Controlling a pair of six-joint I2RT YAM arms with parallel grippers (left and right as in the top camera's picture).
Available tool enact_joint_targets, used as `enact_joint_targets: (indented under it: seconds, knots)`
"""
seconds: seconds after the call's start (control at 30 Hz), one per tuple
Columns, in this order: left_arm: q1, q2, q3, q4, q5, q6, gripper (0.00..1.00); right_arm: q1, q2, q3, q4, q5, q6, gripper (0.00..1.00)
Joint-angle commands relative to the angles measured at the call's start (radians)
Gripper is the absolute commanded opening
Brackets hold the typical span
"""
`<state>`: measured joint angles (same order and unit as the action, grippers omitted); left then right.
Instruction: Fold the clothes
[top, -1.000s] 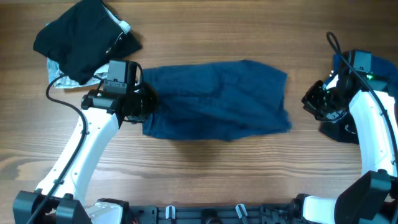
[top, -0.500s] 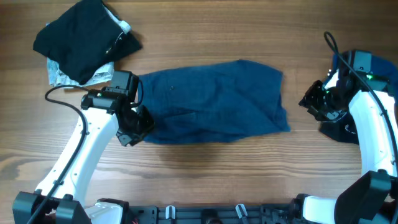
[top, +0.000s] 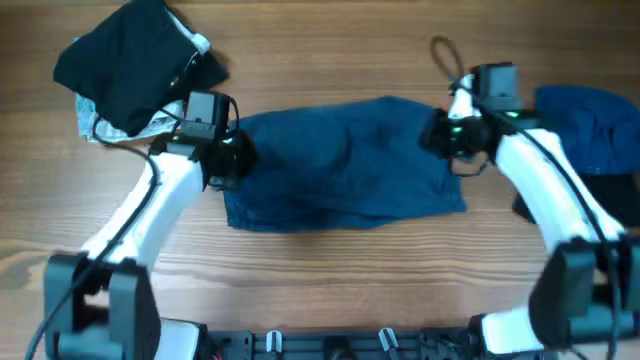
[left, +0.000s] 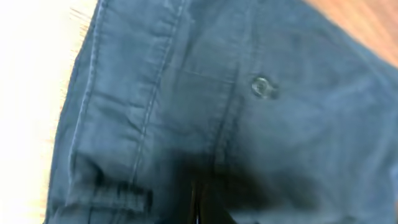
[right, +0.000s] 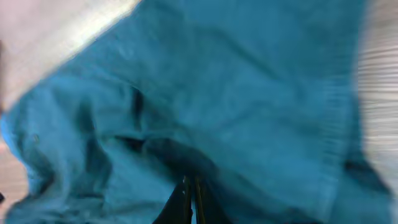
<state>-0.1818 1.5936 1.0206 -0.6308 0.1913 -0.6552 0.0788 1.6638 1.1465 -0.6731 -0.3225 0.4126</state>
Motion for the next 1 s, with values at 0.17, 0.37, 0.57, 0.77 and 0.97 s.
enact_joint_targets:
  seconds: [0.17, 0.37, 0.57, 0.77, 0.97]
  knots:
    - [0.004, 0.268, 0.009, 0.158, -0.016, 0.024, 0.04, 0.011, 0.331, -0.016, 0.104, 0.042, 0.040, 0.04]
    - [0.045, 0.286, 0.009, 0.200, -0.219, 0.031, 0.04, -0.029, 0.332, -0.015, 0.109, 0.193, 0.051, 0.04]
    - [0.150, 0.283, 0.037, 0.221, -0.230, 0.151, 0.07, -0.211, 0.320, 0.041, 0.004, 0.211, 0.032, 0.04]
    - [0.143, 0.114, 0.252, -0.079, -0.225, 0.229, 0.04, -0.221, 0.079, 0.195, -0.219, 0.163, -0.056, 0.04]
    - [-0.041, 0.027, 0.254, -0.253, 0.037, 0.101, 0.04, -0.143, -0.052, 0.168, -0.344, 0.003, -0.147, 0.04]
